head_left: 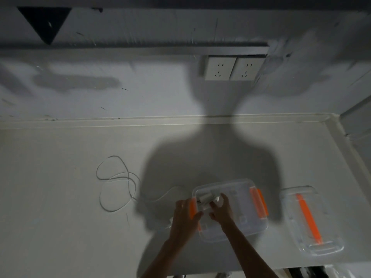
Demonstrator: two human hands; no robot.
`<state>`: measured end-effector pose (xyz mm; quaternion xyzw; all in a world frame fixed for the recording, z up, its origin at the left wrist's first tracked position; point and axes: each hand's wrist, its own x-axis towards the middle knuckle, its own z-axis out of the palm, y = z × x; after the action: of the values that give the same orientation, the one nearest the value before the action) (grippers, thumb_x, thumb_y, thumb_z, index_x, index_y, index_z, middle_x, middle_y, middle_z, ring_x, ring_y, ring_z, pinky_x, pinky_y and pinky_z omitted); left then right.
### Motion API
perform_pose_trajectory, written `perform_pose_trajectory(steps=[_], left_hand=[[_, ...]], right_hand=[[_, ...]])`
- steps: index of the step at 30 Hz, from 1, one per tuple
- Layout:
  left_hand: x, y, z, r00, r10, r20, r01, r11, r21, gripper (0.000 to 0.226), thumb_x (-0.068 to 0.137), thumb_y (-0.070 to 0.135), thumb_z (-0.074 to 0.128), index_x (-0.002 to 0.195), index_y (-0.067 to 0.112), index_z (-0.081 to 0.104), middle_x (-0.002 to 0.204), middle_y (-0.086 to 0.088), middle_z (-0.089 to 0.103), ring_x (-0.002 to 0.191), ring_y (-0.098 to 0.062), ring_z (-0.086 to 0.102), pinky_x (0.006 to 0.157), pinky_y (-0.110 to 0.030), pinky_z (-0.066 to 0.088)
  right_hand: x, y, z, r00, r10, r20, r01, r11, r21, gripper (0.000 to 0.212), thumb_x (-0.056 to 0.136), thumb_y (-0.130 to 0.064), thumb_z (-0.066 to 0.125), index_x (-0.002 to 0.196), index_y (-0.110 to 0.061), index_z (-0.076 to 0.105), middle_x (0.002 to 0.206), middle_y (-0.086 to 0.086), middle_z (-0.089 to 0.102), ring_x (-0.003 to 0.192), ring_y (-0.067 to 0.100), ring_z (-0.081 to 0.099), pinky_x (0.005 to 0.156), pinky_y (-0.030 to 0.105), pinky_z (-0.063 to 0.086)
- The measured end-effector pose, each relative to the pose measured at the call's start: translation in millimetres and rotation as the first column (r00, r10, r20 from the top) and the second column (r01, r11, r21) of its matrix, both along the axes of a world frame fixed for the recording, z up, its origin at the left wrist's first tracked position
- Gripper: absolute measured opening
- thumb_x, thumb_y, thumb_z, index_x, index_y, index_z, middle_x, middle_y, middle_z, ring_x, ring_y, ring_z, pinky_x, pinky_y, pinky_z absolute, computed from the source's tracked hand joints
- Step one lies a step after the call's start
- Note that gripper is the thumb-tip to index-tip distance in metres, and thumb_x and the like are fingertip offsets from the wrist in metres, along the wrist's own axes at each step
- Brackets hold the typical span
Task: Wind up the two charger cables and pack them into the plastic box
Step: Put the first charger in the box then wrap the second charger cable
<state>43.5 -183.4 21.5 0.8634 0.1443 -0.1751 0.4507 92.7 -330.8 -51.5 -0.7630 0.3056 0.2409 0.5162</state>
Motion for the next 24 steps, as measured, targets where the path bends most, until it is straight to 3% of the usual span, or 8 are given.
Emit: perform_pose_trajectory(steps=[4, 7, 11, 14, 16, 20, 22, 24], left_hand=[[-6, 4, 4, 0.991, 0.119, 0.066, -0.118, 0.993, -0.015, 0.048, 0.091, 0.046, 0.051, 0.125, 0.012, 0.055, 0.114, 0.000, 0.055, 0.113, -0.020, 0.054, 0.094, -0.027, 0.040], [-23, 22, -15, 0.981, 0.153, 0.118, -0.172, 0.969, 0.178, 0.037, 0.099, 0.026, 0.041, 0.123, 0.004, 0.058, 0.116, -0.009, 0.063, 0.110, -0.029, 0.060, 0.093, -0.035, 0.045], [-49, 44, -71, 0.996, -0.086, 0.032, 0.068, 0.923, 0.379, 0.046, 0.080, 0.034, 0.057, 0.112, 0.003, 0.067, 0.099, -0.017, 0.071, 0.085, -0.034, 0.069, 0.073, -0.039, 0.057], [-52, 46, -87, 0.975, -0.221, -0.021, 0.210, 0.885, 0.415, 0.063, 0.050, 0.032, 0.090, 0.105, 0.010, 0.069, 0.097, -0.014, 0.071, 0.080, -0.032, 0.068, 0.066, -0.037, 0.057], [-46, 49, -96, 0.970, -0.241, 0.012, 0.213, 0.875, 0.435, 0.069, 0.042, 0.026, 0.094, 0.103, 0.012, 0.067, 0.093, -0.012, 0.071, 0.078, -0.030, 0.069, 0.064, -0.035, 0.058], [-33, 62, -85, 0.975, -0.212, 0.068, 0.173, 0.913, 0.371, 0.040, 0.065, 0.018, 0.076, 0.097, 0.015, 0.052, 0.082, -0.011, 0.072, 0.068, -0.027, 0.072, 0.054, -0.025, 0.054], [-23, 72, -55, 0.998, -0.016, 0.062, 0.001, 0.973, 0.230, 0.019, 0.078, 0.022, 0.072, 0.081, 0.016, 0.054, 0.079, -0.008, 0.064, 0.078, -0.031, 0.067, 0.065, -0.032, 0.050], [-14, 89, -15, 0.983, 0.185, 0.010, -0.186, 0.982, 0.026, 0.022, 0.083, 0.027, 0.066, 0.069, 0.021, 0.051, 0.070, -0.001, 0.058, 0.079, -0.031, 0.063, 0.067, -0.033, 0.041]], right_hand=[[5, -5, -1, 0.995, 0.077, -0.062, -0.082, 0.994, -0.067, 0.080, 0.078, -0.022, 0.070, 0.141, -0.023, 0.021, 0.111, 0.014, 0.056, 0.101, 0.040, 0.062, 0.083, 0.053, 0.055], [7, -14, -21, 0.993, 0.108, -0.047, -0.113, 0.983, -0.142, 0.081, 0.077, -0.012, 0.067, 0.142, -0.028, 0.022, 0.109, 0.023, 0.063, 0.100, 0.042, 0.061, 0.087, 0.058, 0.051], [-7, 10, 58, 0.972, 0.166, 0.164, -0.099, 0.930, -0.354, 0.041, 0.085, 0.002, 0.052, 0.124, -0.010, 0.054, 0.111, 0.021, 0.065, 0.103, 0.036, 0.061, 0.091, 0.051, 0.049], [-27, 35, 104, 0.870, 0.249, 0.426, -0.042, 0.897, -0.439, 0.023, 0.088, -0.003, 0.050, 0.099, -0.017, 0.065, 0.098, 0.007, 0.068, 0.087, 0.023, 0.064, 0.077, 0.043, 0.054], [-34, 52, 117, 0.797, 0.351, 0.492, -0.122, 0.891, -0.438, 0.018, 0.087, -0.009, 0.053, 0.092, -0.020, 0.066, 0.095, 0.000, 0.067, 0.084, 0.016, 0.063, 0.074, 0.036, 0.054], [-37, 77, 121, 0.654, 0.505, 0.563, -0.315, 0.858, -0.405, 0.017, 0.085, -0.009, 0.058, 0.088, -0.020, 0.070, 0.089, -0.003, 0.068, 0.079, 0.003, 0.058, 0.072, 0.025, 0.049], [-34, 83, 120, 0.642, 0.510, 0.572, -0.337, 0.858, -0.388, 0.019, 0.086, -0.008, 0.059, 0.094, -0.021, 0.071, 0.092, -0.004, 0.069, 0.081, -0.001, 0.057, 0.075, 0.027, 0.051], [-29, 90, 122, 0.674, 0.506, 0.538, -0.403, 0.862, -0.306, 0.026, 0.087, -0.020, 0.057, 0.111, -0.023, 0.066, 0.110, -0.005, 0.067, 0.096, 0.005, 0.062, 0.086, 0.034, 0.052]])
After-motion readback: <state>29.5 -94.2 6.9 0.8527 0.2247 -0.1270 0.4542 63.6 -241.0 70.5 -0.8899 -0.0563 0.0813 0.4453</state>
